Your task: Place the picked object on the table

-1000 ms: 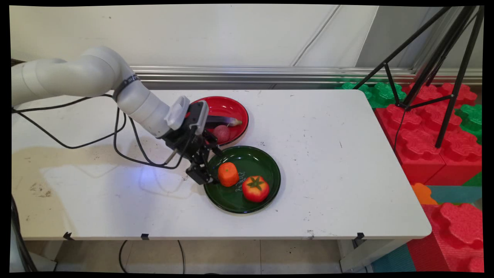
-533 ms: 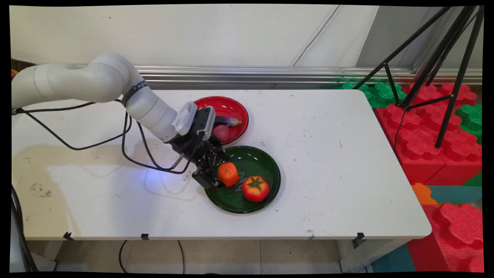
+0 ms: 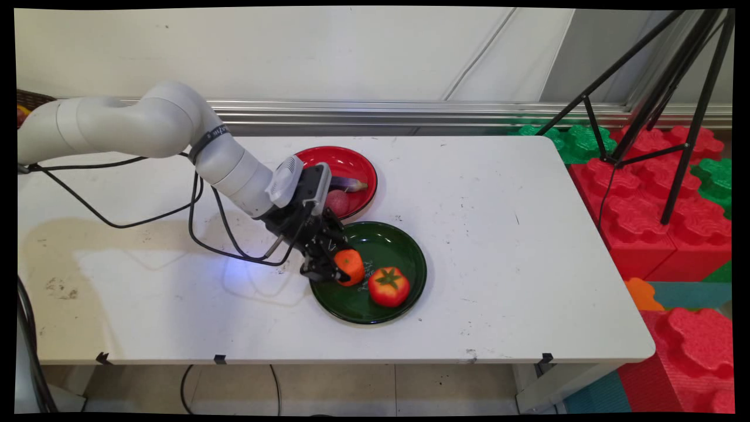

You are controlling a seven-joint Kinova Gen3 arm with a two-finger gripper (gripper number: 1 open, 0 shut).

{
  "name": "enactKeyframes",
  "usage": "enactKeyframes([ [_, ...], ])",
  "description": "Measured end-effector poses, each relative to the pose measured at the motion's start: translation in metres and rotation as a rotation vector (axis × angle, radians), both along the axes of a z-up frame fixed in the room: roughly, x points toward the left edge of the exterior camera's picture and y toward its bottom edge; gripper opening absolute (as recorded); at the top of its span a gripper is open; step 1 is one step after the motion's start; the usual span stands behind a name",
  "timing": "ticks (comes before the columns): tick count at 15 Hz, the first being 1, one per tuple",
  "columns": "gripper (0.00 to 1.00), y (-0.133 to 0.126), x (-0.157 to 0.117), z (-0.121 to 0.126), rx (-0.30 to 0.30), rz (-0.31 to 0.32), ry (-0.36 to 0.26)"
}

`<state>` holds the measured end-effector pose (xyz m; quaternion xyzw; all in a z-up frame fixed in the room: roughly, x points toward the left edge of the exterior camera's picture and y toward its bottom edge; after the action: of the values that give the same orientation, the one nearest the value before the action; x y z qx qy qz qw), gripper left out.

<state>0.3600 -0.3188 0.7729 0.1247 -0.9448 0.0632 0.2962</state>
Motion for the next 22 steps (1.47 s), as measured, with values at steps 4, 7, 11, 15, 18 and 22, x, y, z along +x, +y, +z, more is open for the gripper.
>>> enactKeyframes([
  [4,0.0,0.0,0.002,0.009,-0.003,0.017,0.014],
  [7,0.0,0.001,0.007,0.017,-0.008,0.028,0.026],
  [11,0.0,0.006,0.018,0.036,-0.022,0.039,0.051],
  [15,0.0,0.01,0.032,0.057,-0.042,0.045,0.077],
  [18,0.0,0.017,0.047,0.076,-0.058,0.052,0.1],
  [22,0.0,0.027,0.065,0.094,-0.07,0.061,0.121],
])
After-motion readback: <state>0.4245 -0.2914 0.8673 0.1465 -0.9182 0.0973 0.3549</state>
